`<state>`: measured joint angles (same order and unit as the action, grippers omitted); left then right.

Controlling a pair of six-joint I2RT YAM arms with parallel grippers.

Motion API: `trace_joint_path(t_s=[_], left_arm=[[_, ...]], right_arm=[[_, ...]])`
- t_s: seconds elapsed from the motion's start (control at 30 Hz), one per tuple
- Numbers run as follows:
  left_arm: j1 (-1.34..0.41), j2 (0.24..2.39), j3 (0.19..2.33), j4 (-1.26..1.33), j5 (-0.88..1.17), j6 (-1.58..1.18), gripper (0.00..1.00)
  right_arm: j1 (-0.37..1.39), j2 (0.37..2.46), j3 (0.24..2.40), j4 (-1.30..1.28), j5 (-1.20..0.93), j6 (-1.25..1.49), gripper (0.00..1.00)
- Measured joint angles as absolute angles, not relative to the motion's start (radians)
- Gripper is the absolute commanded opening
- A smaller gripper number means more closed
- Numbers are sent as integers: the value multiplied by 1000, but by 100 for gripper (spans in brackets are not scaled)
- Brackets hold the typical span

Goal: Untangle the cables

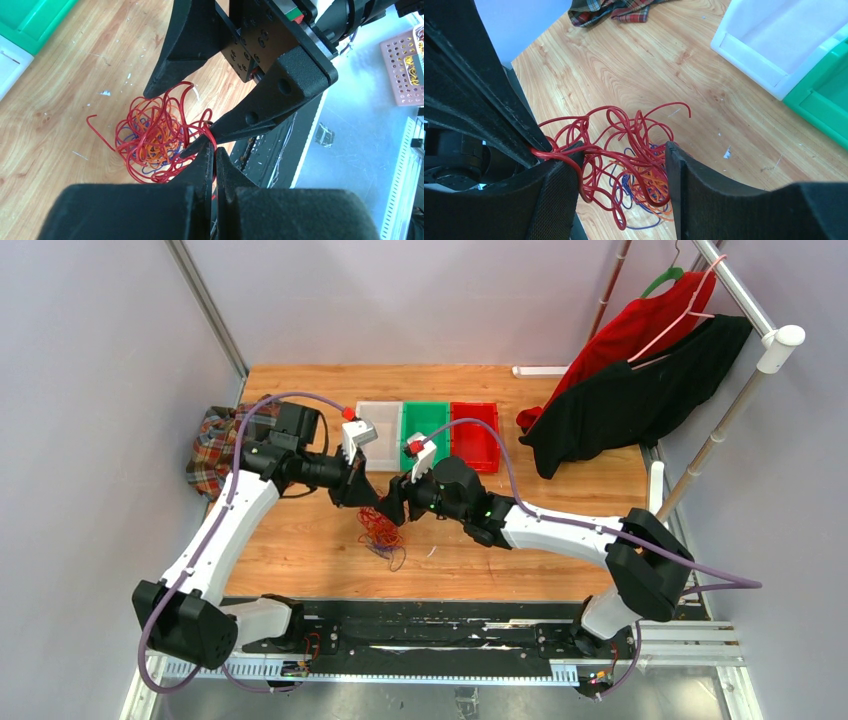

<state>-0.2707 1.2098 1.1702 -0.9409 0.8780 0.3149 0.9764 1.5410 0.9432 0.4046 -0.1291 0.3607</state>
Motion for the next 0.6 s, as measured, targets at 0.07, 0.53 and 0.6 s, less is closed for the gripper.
trace_joint_path(t_s=[0.07, 0.53, 0.6], left_arm=[[-271, 1207, 1178, -947, 877, 319, 1], [-270, 1160, 1224, -985, 875, 332, 1], [-270, 1160, 1241, -1007, 885, 332, 1]], right_arm=[[976, 1541, 943, 416, -129, 367, 60], [960, 1551, 928, 530, -112, 490, 54], [935, 1557, 908, 558, -103, 525, 53]])
